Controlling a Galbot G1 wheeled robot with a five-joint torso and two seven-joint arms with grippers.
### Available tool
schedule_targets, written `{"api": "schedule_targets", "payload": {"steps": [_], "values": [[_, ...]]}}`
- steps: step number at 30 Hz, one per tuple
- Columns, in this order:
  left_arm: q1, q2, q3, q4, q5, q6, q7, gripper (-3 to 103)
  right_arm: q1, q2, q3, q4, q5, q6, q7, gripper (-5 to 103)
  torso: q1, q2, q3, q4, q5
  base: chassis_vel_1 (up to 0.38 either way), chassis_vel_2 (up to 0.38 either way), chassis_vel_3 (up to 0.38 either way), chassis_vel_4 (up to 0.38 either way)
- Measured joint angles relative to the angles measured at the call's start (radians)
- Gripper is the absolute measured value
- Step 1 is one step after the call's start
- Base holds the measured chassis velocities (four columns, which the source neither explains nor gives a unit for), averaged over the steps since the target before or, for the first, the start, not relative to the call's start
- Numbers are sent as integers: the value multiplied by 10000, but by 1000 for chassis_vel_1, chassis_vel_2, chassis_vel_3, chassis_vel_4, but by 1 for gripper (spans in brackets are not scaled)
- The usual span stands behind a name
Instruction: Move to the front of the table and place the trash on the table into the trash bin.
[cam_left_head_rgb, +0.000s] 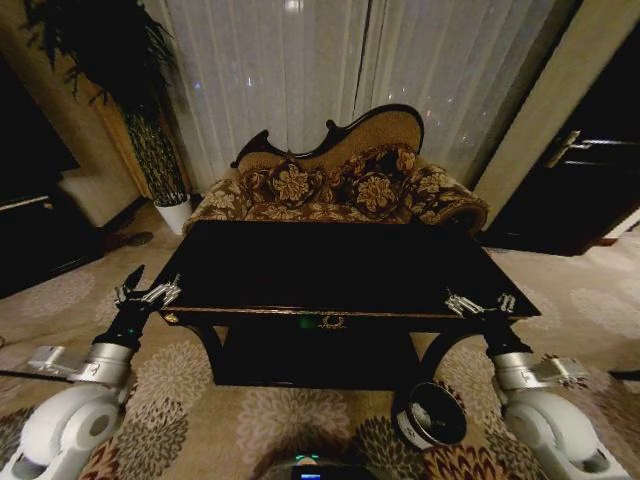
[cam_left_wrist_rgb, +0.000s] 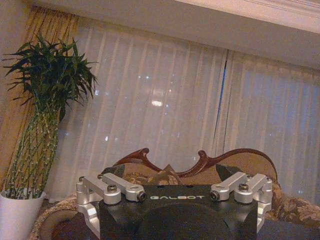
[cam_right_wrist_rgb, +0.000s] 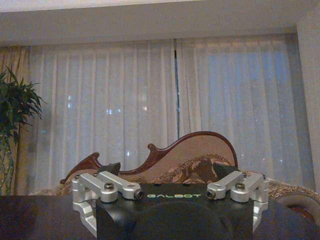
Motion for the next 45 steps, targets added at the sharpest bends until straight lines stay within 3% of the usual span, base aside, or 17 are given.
{"api": "schedule_targets", "payload": {"steps": [45], "values": [[0, 0, 0, 0, 0, 0, 0, 100, -6, 1, 2, -1, 6, 5, -2, 100, -3, 1, -1, 0, 0, 128, -129, -129, 133]]}}
